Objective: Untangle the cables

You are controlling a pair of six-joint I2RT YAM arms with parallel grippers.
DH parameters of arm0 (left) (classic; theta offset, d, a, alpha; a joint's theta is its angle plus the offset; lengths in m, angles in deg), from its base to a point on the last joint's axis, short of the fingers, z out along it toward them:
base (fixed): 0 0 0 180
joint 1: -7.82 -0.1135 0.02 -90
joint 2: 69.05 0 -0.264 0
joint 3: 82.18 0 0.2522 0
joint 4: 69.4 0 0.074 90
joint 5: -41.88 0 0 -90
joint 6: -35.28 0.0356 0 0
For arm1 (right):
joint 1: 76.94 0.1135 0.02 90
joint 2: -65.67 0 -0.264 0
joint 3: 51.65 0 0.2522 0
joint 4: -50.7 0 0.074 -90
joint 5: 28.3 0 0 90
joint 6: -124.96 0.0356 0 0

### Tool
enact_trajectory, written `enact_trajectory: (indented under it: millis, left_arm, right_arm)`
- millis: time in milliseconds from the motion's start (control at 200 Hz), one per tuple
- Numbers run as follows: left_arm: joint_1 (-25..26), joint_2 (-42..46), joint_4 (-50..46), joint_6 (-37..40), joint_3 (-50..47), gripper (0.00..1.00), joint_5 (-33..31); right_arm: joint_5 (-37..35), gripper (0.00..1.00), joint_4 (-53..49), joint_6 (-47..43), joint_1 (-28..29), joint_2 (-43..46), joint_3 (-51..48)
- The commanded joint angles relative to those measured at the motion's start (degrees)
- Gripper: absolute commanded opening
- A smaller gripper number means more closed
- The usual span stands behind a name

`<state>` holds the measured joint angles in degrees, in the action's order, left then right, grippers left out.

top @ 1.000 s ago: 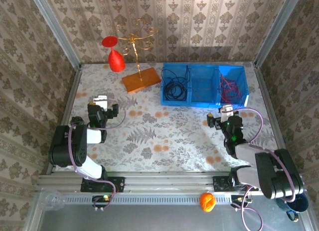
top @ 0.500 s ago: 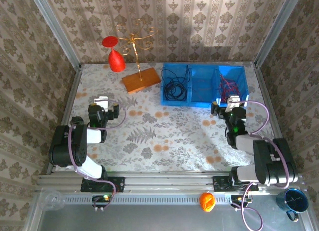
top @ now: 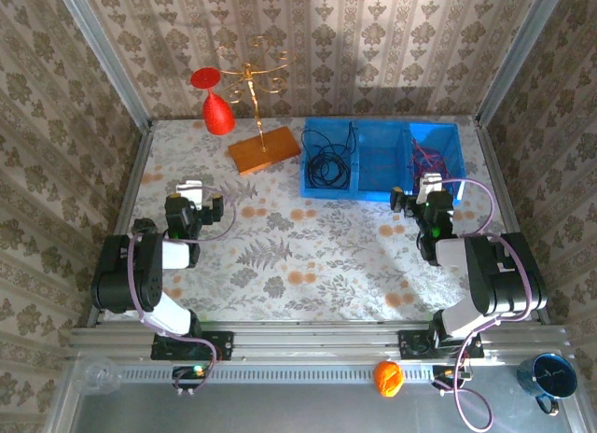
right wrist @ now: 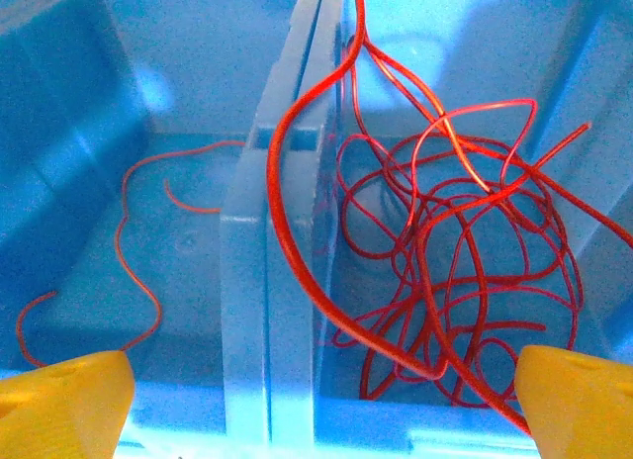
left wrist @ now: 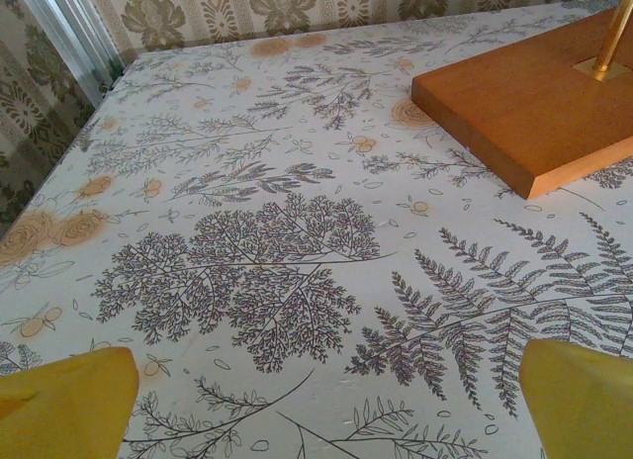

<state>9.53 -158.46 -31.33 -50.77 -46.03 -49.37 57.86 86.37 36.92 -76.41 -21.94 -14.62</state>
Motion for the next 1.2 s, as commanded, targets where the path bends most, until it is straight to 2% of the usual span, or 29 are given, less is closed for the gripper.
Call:
enact_trajectory:
  millis: [0,1190]
  left_arm:
    - [-0.56,0.56,-0.74,-0.08,0.46,1.0,0.9]
    - [0.39,0.57,0.13,0.54,0.12,1.0,-0.45]
  right_arm:
    - [-0.18,1.0,-0.97,0.33,0.17,0.01,0.29]
    - [-0.74,1.0,-1.12,0.07,0.52,0.06,0.29]
